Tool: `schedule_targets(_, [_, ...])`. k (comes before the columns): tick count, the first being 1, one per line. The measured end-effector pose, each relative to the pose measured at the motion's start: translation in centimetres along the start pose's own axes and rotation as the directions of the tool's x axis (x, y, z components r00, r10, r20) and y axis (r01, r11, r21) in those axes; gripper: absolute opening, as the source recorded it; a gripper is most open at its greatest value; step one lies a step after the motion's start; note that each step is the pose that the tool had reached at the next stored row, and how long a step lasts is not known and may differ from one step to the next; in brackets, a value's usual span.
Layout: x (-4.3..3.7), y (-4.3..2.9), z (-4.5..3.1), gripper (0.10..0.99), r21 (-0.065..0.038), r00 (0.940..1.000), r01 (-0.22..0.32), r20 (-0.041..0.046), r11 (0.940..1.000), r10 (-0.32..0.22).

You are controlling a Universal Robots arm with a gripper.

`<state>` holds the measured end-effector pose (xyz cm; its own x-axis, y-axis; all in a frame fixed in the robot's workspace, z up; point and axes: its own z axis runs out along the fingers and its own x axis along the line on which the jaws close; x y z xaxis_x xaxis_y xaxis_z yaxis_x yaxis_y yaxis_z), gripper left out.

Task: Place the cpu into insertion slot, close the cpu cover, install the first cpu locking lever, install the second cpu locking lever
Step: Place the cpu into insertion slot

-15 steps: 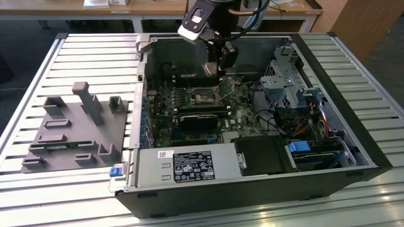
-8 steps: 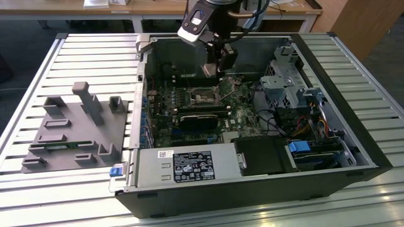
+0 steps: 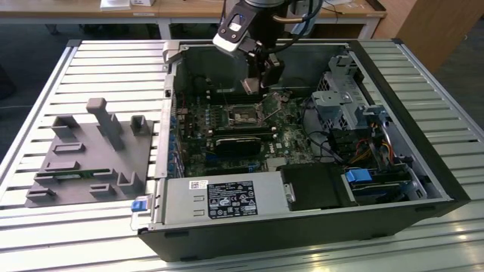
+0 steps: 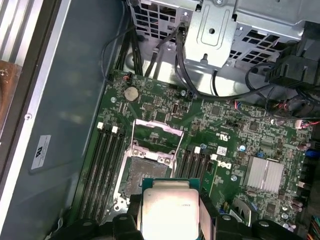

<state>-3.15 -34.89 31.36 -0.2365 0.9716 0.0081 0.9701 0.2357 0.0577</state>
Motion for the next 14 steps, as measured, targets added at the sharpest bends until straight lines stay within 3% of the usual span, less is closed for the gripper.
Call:
schedule_targets(5, [0.02, -0.04, 0.12, 0.541, 0.0, 1.0, -0.006, 0.0005, 1.0, 0.006])
schedule_targets(10, [0.05, -0.09, 0.55, 0.541, -0.001, 0.9967, -0.081, 0.0049, 0.9967, 0.081])
schedule_targets(12, [0.2, -0.07, 0.79, 0.541, -0.001, 0.9955, -0.095, 0.0059, 0.9955, 0.095])
schedule_targets(13, [0.71, 0.02, 1.5, 0.541, -0.002, 0.9923, -0.123, 0.0072, 0.9924, 0.123])
schedule_targets(14, [0.71, 0.01, 1.58, 0.541, -0.002, 0.9923, -0.124, 0.0072, 0.9923, 0.124])
